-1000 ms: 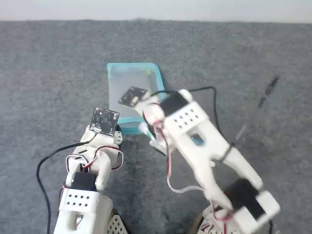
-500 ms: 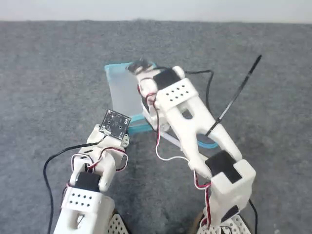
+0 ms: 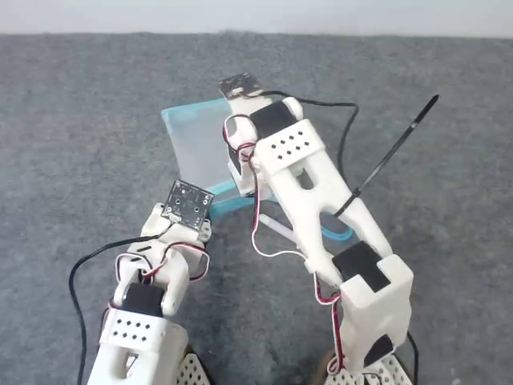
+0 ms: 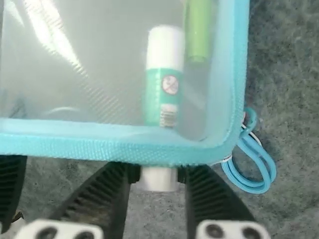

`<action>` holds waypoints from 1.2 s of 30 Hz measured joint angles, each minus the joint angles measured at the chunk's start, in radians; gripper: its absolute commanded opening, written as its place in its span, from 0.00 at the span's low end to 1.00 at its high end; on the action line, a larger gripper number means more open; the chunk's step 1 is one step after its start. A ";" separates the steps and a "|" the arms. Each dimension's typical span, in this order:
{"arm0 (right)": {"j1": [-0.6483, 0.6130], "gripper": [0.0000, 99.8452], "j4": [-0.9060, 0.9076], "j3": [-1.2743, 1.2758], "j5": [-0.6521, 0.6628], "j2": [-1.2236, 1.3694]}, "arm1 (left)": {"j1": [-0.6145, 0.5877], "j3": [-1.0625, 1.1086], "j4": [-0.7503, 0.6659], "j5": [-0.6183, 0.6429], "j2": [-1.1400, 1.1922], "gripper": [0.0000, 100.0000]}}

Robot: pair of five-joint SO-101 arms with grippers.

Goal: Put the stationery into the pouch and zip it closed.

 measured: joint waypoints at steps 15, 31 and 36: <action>0.002 0.25 0.081 -0.064 0.038 -0.002 | 0.005 0.000 0.003 -0.002 -0.002 0.01; 0.049 0.23 0.095 -0.028 0.244 -0.508 | 0.000 0.003 0.006 -0.008 0.000 0.01; 0.103 0.18 0.087 0.262 0.298 -0.669 | -0.147 -0.009 0.006 0.061 0.000 0.01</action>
